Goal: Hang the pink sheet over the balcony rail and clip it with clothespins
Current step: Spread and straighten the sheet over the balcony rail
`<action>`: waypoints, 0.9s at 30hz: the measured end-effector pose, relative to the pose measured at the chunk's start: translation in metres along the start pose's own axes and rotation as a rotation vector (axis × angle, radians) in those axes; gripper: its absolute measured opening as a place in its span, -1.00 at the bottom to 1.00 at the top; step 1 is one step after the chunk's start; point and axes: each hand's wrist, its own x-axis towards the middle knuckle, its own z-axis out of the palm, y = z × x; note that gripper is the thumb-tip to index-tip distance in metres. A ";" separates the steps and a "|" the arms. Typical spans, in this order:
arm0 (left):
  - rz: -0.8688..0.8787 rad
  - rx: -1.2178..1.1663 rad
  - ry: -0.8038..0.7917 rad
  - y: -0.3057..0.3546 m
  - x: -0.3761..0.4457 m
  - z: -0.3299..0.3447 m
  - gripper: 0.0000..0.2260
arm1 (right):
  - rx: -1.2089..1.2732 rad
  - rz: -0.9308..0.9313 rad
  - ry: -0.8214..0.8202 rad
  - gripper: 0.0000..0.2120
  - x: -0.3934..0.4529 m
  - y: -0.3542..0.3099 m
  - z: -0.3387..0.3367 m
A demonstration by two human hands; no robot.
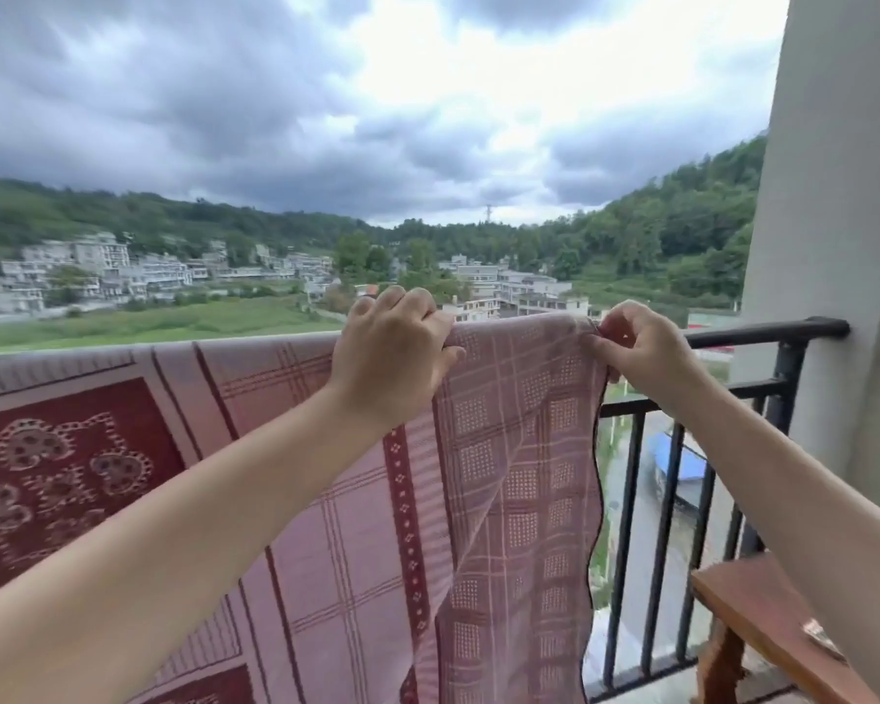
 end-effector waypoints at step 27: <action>-0.418 0.031 -0.340 0.100 0.072 0.023 -0.74 | 0.358 -0.097 -0.677 -0.80 0.064 0.084 -0.039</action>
